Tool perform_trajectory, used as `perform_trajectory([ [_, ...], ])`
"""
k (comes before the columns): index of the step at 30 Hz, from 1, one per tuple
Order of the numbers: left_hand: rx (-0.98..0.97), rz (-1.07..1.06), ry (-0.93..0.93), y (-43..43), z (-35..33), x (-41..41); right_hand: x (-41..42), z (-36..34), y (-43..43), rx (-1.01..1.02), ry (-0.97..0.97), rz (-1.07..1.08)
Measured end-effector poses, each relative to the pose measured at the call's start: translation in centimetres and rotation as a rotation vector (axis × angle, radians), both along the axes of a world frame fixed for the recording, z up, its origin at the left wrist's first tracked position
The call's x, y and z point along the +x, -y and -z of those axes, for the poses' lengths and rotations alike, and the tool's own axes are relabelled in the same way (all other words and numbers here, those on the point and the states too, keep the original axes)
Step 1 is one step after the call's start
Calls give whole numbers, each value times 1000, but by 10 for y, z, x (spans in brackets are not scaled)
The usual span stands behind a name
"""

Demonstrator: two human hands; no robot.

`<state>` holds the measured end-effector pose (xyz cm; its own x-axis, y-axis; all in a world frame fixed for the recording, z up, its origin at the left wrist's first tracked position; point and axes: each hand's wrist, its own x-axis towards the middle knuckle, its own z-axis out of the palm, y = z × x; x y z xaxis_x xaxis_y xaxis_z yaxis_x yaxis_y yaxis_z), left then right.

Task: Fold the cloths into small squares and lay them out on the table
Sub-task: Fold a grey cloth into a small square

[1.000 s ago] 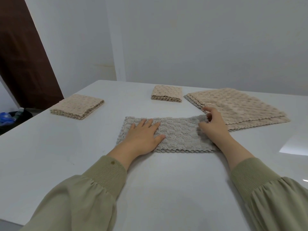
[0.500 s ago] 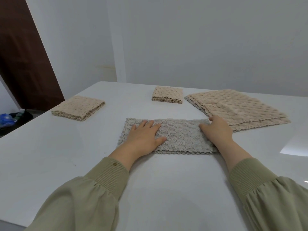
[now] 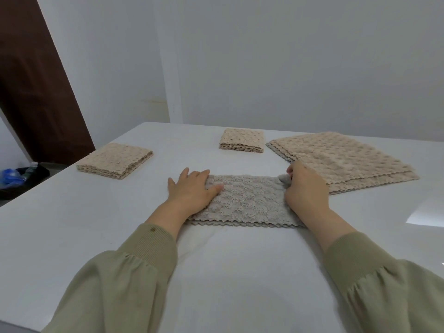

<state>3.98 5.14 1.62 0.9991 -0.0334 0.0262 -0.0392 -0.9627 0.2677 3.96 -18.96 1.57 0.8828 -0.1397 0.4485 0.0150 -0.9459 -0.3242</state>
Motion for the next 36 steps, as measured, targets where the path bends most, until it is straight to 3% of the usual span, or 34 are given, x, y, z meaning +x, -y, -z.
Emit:
perform_trajectory([
  [3,23,-10,39,-4,-7,-1,1,3,-7,-170,221,-30],
  [6,-37,54,-21,-6,-21,-8,3,4,-5,-184,392,-28],
  [9,-41,217,-210,-4,-38,-22,3,4,-4,-171,470,1],
  [14,-448,298,-635,-3,-54,-41,3,3,-8,-129,599,-128],
  [16,-429,244,-547,-2,-49,-37,2,2,-13,-113,643,-279],
  [20,-488,171,-118,4,-30,-19,-8,-6,-34,-86,755,-475],
  [24,-714,323,-131,20,-22,-19,-17,-8,-52,-95,835,-570],
  [26,-742,285,-50,25,-18,-18,-17,-6,-52,-102,816,-521],
  [31,-537,-22,169,25,-6,-12,-12,3,-37,-61,490,-195],
  [36,-156,228,147,21,-4,-16,-23,1,-38,-105,221,-130],
])
